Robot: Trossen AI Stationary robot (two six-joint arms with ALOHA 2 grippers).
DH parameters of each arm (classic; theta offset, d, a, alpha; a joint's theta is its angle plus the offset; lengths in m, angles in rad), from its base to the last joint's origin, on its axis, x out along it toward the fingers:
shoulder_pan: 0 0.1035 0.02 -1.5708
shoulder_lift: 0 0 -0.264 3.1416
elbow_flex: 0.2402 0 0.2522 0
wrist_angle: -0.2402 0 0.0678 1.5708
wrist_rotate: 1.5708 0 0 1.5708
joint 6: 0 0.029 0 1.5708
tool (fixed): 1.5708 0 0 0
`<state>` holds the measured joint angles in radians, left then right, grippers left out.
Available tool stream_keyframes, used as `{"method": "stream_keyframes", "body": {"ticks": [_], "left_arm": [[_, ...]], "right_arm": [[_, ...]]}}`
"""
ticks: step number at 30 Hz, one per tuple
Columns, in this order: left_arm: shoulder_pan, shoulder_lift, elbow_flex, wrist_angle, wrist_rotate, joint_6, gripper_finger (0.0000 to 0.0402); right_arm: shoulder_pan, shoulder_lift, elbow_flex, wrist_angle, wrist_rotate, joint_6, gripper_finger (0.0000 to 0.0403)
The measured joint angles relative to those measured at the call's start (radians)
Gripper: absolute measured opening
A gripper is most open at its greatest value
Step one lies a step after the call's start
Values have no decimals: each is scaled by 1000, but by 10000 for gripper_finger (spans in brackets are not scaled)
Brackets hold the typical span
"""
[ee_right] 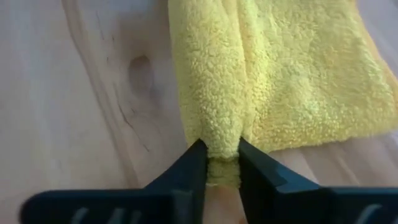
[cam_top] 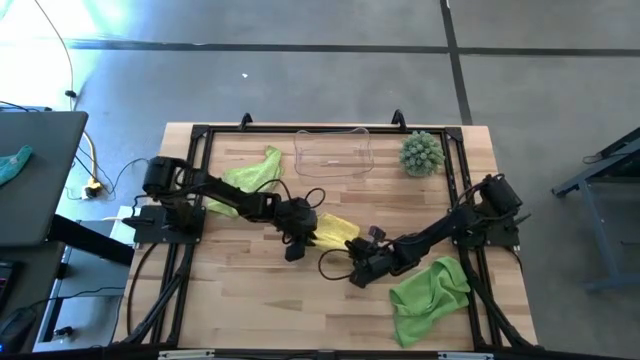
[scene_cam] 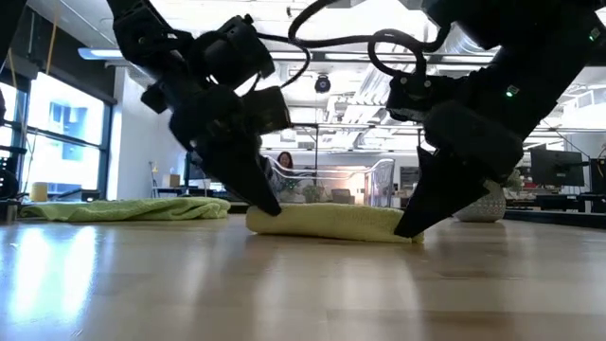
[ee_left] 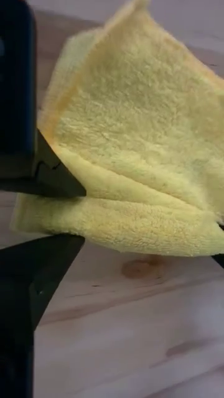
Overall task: Roll microfiber towels into tight, uniform cylinder then place into a basket
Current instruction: Roll the yellow microfiber towel
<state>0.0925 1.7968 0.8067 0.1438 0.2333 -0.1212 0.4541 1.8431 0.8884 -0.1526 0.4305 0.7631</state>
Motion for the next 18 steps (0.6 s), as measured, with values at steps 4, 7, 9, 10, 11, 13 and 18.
{"method": "stream_keyframes", "body": {"ticks": [4,7,9,10,11,13,18], "left_arm": [[-4,-61,1,-38,-18,110,122],[-20,-95,1,-76,-76,179,126],[-37,-119,1,-101,-115,239,125],[-48,-127,2,-106,-124,272,124],[-61,-128,2,-107,-126,309,123],[-88,-127,2,-111,-126,375,120],[-148,-83,2,-92,-186,424,123]], "right_arm": [[-17,0,1,31,-88,38,11],[-36,0,0,34,-133,74,8],[-44,0,-1,45,-148,75,9],[-46,0,-1,51,-156,69,8],[-49,0,-1,51,-159,66,7],[-55,0,-1,50,-162,51,5],[-78,-1,-52,154,-173,44,5]]}}
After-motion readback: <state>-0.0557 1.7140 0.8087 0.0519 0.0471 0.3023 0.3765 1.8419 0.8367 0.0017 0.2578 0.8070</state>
